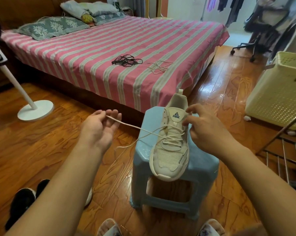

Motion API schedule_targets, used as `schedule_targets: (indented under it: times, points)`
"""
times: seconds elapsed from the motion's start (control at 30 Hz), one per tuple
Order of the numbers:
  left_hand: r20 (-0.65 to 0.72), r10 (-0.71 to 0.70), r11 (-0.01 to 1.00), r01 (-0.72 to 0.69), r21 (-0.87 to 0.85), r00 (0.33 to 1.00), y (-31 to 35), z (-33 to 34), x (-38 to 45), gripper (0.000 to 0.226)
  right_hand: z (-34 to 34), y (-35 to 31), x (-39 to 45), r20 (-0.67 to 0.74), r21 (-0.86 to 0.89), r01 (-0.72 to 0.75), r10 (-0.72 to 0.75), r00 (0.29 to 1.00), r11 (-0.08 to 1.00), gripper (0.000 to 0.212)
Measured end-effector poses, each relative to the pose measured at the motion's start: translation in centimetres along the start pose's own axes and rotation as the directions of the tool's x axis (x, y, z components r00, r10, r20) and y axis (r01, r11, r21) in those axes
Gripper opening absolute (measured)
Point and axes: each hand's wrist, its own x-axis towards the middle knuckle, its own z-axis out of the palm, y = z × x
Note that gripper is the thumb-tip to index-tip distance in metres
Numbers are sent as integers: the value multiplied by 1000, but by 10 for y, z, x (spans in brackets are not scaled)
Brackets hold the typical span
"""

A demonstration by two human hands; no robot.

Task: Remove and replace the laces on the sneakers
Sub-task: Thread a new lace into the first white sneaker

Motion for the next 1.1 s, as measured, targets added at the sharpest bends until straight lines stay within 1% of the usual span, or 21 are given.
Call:
schedule_targets:
  times: [0.07,0.1,0.13,0.2,0.3,0.37,0.43,0.53,0.6,0.73,0.8,0.87,0.93,0.97,1.0,1.03,1.07,1.1]
  points:
    - [131,16,987,-36,155,991,0,11,-20,15,-2,-8,1,-108,85,37,-28,994,996,20]
    - [167,12,968,-53,245,986,-2,13,-28,17,0,-12,0,-128,118,72,-56,990,990,16]
    - [179,8,948,-64,311,984,-5,14,-35,18,3,-17,0,-112,119,108,-95,989,987,14]
    - [153,13,931,-68,359,988,-10,13,-42,20,16,-24,-3,-45,77,151,-148,988,986,13]
    - [45,101,921,-110,373,994,-10,6,-38,23,24,-25,-4,-20,66,101,-100,995,993,10]
    - [-29,166,917,-144,372,986,-7,0,-31,28,23,-26,-5,-11,41,142,-142,990,989,9]
    - [-99,203,919,-154,363,974,-5,-6,-23,33,20,-27,-6,16,13,189,-189,982,982,12]
    - [-167,181,925,-110,363,969,-4,-10,-16,32,17,-27,-3,67,8,177,-177,982,984,7]
    - [-171,135,919,-59,390,976,-6,-11,-14,30,15,-28,0,80,-16,170,-168,983,985,4]
    - [-140,72,851,13,525,987,-15,-13,-14,21,17,-33,-2,103,-42,162,-157,982,986,14]
    - [-133,59,807,31,590,989,-19,-14,-14,16,19,-34,-5,86,15,99,-100,991,995,15]
    - [-123,51,772,39,634,991,-24,-14,-14,16,20,-32,-8,27,147,-51,48,998,988,15]
    - [-105,26,739,51,672,994,-29,-13,-15,14,21,-30,-12,-6,271,-210,220,975,939,11]
    - [-87,9,704,56,708,996,-31,-11,-16,13,22,-29,-14,-15,297,-229,245,969,927,8]
    - [-63,-15,648,57,759,998,-33,-9,-18,13,23,-28,-15,-39,285,-190,209,977,939,6]
    - [-25,-36,550,41,834,999,-34,-6,-19,14,25,-28,-17,-54,262,-130,149,987,956,9]
    - [33,-43,393,-14,920,998,-37,-5,-19,15,25,-29,-18,-45,236,-74,87,995,969,16]
    - [104,-41,191,-95,977,994,-40,-6,-18,18,26,-28,-17,-31,213,-22,29,999,977,21]
